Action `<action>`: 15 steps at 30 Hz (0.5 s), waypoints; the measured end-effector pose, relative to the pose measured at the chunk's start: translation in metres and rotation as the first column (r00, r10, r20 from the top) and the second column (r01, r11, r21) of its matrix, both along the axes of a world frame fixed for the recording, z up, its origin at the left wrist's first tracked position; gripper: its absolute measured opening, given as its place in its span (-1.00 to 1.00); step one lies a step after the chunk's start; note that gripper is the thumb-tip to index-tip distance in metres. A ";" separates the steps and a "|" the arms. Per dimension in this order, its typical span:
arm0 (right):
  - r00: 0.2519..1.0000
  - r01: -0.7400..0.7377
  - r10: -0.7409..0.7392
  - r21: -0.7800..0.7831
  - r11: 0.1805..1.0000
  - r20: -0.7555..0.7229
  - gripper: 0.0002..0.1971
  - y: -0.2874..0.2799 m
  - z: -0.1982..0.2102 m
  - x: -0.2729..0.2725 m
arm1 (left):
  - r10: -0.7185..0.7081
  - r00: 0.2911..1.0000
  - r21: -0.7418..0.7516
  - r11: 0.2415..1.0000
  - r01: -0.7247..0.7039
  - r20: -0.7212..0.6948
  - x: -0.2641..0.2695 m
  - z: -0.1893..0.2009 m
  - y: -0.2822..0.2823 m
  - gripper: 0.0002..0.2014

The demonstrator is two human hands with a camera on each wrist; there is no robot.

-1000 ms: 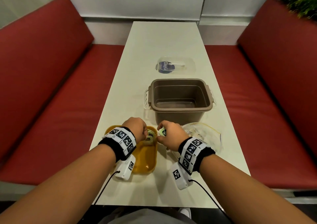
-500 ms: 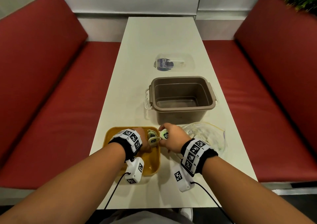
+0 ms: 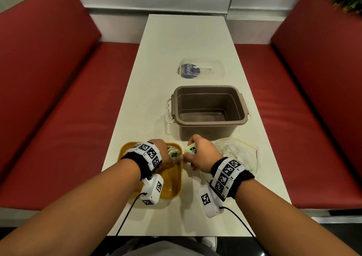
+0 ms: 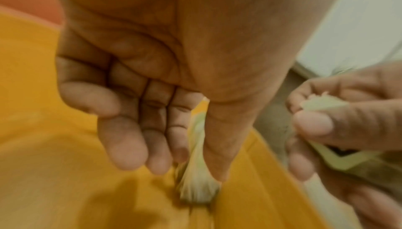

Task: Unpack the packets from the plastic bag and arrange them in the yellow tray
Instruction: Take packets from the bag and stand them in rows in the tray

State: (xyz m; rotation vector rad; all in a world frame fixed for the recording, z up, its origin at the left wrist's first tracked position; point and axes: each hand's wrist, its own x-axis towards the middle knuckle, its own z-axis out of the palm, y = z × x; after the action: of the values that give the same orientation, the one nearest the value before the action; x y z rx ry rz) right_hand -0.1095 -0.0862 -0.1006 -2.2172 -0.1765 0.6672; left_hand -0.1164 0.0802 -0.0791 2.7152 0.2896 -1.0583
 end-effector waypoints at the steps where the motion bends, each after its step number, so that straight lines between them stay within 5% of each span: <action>1: 1.000 0.016 -0.015 0.058 0.998 -0.018 -0.69 -0.001 0.002 0.000 | -0.024 0.999 0.029 0.999 0.022 0.048 0.000 0.009 0.001 -0.46; 5: 0.999 0.042 -0.035 0.230 0.972 -0.035 -0.74 -0.004 0.013 0.002 | -0.058 0.950 -0.195 0.973 0.122 0.306 -0.001 0.031 0.005 -0.84; 9: 0.996 0.077 -0.055 0.348 0.934 -0.072 -0.72 -0.005 0.021 0.002 | -0.072 0.890 -0.289 0.931 0.221 0.451 -0.008 0.042 0.001 -0.84; 15: 0.994 0.081 -0.047 0.385 0.919 -0.097 -0.60 -0.007 0.025 0.003 | 0.026 0.884 -0.337 0.929 0.151 0.467 -0.013 0.041 0.004 -0.92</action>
State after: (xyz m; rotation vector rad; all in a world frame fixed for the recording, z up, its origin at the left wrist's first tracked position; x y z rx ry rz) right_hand -0.1061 -0.0936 -0.0760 -1.8013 -0.1753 0.6291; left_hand -0.1290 0.0844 -0.0383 2.5362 -0.0759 -0.3859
